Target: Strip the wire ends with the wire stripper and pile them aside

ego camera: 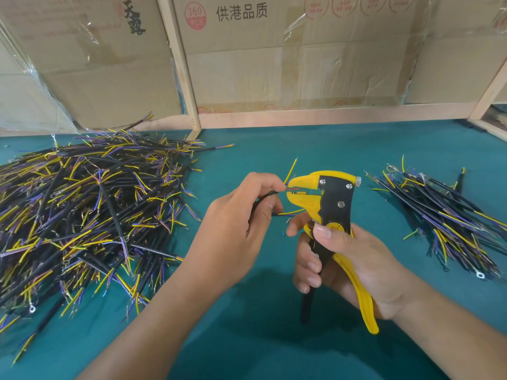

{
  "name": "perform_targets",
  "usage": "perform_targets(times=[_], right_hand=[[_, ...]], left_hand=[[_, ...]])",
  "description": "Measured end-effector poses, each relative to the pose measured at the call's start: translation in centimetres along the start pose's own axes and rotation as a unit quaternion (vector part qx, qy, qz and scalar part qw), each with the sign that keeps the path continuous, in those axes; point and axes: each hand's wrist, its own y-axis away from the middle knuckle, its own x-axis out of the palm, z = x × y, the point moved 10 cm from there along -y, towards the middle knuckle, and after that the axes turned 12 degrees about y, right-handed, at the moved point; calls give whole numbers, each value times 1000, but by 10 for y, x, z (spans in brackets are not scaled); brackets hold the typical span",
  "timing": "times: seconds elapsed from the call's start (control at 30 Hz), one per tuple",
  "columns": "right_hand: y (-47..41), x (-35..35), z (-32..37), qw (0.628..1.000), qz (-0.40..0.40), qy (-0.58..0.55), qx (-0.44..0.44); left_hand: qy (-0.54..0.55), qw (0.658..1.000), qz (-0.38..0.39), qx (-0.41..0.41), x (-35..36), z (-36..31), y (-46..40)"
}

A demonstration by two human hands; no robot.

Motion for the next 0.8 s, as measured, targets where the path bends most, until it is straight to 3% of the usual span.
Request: perform_targets(times=[0.6, 0.8], right_hand=[[4, 2, 6, 1000, -9, 5, 25], [6, -10, 2, 995, -83, 35, 46]], left_hand=[[34, 999, -7, -18, 1, 5, 1], [10, 999, -6, -30, 1, 8, 1]])
